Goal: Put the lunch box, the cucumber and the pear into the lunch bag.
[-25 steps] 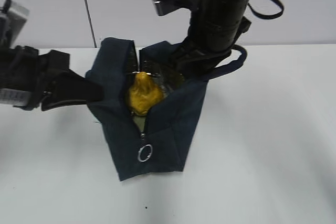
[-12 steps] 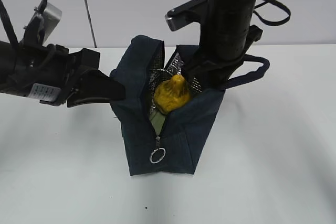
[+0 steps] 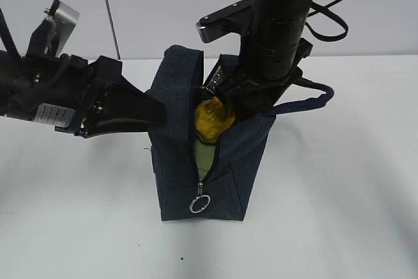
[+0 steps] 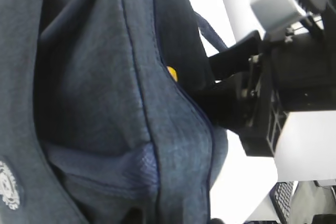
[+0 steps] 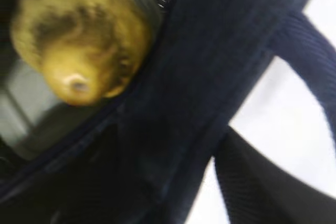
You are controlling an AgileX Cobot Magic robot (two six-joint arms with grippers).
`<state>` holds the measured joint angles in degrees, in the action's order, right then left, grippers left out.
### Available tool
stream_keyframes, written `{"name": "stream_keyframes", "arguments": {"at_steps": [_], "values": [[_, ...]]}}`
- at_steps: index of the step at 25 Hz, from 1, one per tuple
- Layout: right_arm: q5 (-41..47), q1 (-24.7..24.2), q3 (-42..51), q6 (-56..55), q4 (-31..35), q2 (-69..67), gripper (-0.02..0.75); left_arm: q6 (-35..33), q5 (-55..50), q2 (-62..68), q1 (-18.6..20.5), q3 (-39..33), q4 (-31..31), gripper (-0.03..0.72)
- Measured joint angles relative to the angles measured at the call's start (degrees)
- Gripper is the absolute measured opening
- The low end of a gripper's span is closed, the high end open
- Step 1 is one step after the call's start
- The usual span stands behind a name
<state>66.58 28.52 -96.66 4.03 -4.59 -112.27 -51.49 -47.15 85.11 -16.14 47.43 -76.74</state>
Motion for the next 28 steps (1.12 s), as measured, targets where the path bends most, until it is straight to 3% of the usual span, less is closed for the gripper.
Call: {"name": "stream_keyframes", "arguments": {"at_steps": [3, 8, 18, 28], "values": [[-1.50, 0.00, 0.00, 2.75, 4.97, 0.00, 0.509, 0.00, -1.44, 0.00, 0.00, 0.00, -0.23, 0.319], [-2.85, 0.00, 0.00, 6.69, 15.25, 0.23, 0.498, 0.00, -2.92, 0.00, 0.00, 0.00, -0.23, 0.341], [-2.75, 0.00, 0.00, 7.54, 13.11, 8.97, 0.481, 0.00, -4.09, 0.00, 0.00, 0.00, -0.23, 0.342], [4.32, 0.00, 0.00, 7.64, 15.52, 19.67, 0.480, 0.00, -4.09, 0.00, 0.00, 0.04, -0.23, 0.342]]}}
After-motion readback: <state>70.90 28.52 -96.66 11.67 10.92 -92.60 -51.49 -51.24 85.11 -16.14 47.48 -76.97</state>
